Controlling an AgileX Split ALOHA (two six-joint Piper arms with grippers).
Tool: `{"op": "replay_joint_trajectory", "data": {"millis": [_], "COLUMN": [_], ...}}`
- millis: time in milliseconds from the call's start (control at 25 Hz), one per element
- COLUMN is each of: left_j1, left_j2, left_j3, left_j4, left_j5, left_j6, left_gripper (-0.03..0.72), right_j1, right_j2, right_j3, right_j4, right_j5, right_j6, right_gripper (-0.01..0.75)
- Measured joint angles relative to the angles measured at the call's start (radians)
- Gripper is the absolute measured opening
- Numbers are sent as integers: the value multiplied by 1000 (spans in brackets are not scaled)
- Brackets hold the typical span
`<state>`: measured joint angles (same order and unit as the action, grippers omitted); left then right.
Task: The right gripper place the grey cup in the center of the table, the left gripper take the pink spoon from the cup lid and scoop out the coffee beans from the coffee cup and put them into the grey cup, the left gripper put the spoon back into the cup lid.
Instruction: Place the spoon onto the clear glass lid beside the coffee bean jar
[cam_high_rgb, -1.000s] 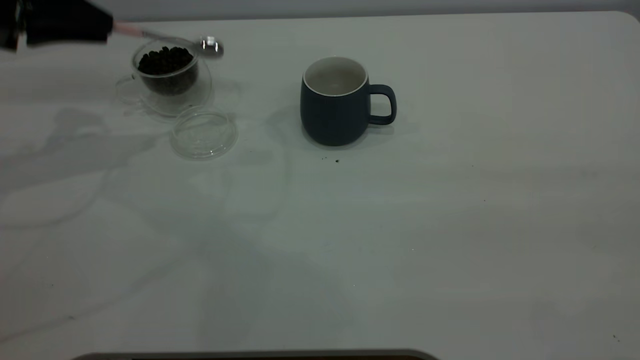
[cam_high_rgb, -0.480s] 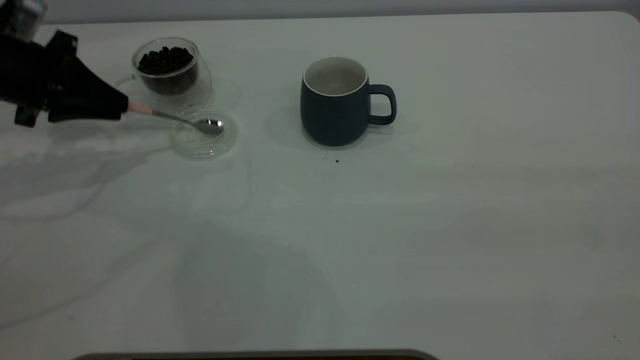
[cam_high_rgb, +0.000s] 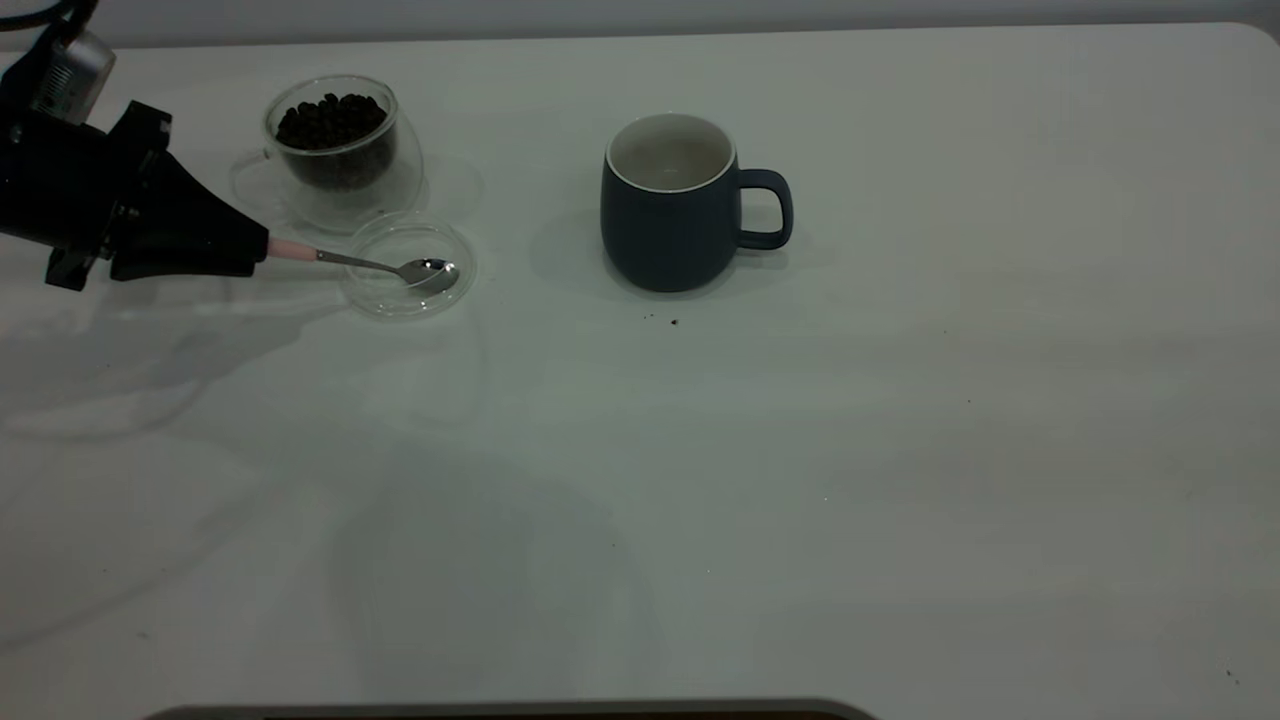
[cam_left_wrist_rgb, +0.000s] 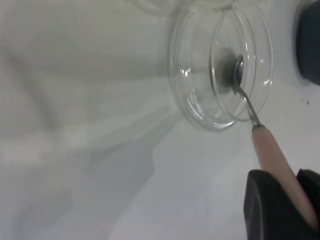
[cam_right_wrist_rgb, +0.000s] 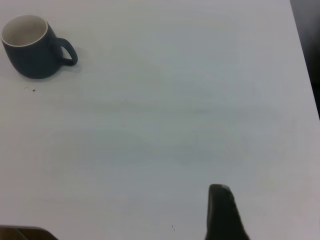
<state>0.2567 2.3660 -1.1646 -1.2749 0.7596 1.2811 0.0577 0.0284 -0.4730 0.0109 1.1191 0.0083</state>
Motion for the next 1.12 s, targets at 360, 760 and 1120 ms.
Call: {"op": "replay_joint_trajectory", "data": {"millis": [360, 760, 1120], "left_j1": [0, 0, 0], "left_j2": [0, 0, 6], "left_j3": [0, 0, 0], "left_j4": [17, 17, 21], "left_j5": [-14, -29, -64], "left_j6": [1, 4, 1], "left_gripper": [129, 145, 340], "right_j1": [0, 0, 0], "right_j2": [0, 0, 0], "right_j3": [0, 0, 0], "right_j4": [0, 0, 0], "right_j5": [0, 0, 0], "right_j6": [0, 0, 0], "right_gripper": [486, 486, 486]}}
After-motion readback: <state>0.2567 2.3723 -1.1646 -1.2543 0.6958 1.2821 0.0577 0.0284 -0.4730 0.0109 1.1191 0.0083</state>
